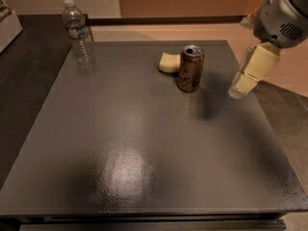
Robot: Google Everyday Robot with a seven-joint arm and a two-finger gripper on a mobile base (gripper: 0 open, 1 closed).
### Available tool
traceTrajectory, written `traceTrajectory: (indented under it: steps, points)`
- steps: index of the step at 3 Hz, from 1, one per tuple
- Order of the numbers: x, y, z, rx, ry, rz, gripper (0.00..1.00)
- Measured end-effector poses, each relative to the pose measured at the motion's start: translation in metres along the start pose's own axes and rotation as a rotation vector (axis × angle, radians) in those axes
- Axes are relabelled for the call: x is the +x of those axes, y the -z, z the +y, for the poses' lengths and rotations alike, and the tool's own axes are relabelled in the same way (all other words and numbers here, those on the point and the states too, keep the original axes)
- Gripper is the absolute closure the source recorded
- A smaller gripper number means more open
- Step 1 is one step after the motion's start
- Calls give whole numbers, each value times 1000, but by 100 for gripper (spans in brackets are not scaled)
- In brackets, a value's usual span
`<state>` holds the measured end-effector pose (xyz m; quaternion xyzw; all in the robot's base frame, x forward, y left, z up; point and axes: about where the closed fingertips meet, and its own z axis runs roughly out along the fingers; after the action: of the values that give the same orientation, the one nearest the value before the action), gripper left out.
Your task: Pick water bottle
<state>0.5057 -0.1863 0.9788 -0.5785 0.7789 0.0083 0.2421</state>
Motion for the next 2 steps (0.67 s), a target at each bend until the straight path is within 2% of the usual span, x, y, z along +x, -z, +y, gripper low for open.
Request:
traceTrajectory:
  steps: [1, 2]
  points:
    - [-30, -21, -38, 25, -23, -126, 0]
    - [-70, -45, -65, 28, -21, -230, 0]
